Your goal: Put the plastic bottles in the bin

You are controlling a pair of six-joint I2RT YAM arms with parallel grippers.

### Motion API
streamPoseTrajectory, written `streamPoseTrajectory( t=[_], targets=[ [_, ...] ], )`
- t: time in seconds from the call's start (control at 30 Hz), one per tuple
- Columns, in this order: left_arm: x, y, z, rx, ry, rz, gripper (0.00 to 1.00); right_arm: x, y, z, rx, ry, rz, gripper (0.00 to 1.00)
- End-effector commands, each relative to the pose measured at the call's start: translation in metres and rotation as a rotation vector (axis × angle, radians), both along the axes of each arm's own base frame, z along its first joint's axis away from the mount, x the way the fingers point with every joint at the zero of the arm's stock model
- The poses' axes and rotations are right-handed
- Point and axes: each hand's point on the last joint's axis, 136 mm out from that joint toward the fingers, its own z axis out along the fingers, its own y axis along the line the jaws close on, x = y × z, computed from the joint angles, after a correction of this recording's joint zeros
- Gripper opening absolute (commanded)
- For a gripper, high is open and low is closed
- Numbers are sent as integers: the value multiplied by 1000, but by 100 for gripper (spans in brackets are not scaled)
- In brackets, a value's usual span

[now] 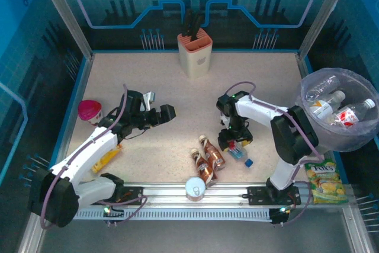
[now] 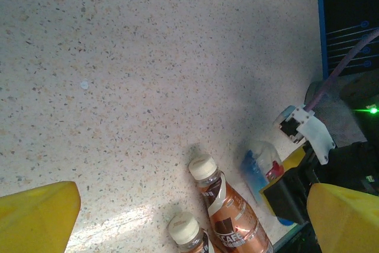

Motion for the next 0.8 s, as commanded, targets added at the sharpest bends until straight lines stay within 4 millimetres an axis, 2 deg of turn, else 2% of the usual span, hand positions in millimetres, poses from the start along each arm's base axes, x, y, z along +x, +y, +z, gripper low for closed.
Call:
streamPoseTrajectory(
  t=[0.0,0.13,0.23,0.33,0.4,0.47,0.5,0.57,0.63,0.67,0.77],
  targets=[
    [1,6,-8,11,28,35,99,5,-6,4,-5,-37,-33,64],
    [3,5,-11,5,36,38,99,10,-10,12,-28,-74,-45,56],
    [5,4,-10,3,38,38,99,15,-9,28,-15,-116,-58,51],
    [6,4,-9,8,34,37,99,23,-15,52,-42,-165,-71,51],
    [8,4,-7,13,29,36,99,31,-19,78,-63,-225,-80,51],
    [10,3,-6,17,33,33,99,48,-26,120,-80,-339,-101,51],
    [11,2,-6,17,37,30,99,50,-32,135,-96,-369,-111,51],
    [13,0,-4,11,39,25,99,66,-45,183,-97,-494,-154,51],
    [15,-1,-4,5,40,23,99,74,-57,220,-86,-582,-174,50],
    [15,-2,-4,2,42,22,99,79,-66,240,-90,-637,-192,50],
    [14,-4,-6,-7,57,18,99,89,-105,282,-112,-755,-298,50]
  ],
)
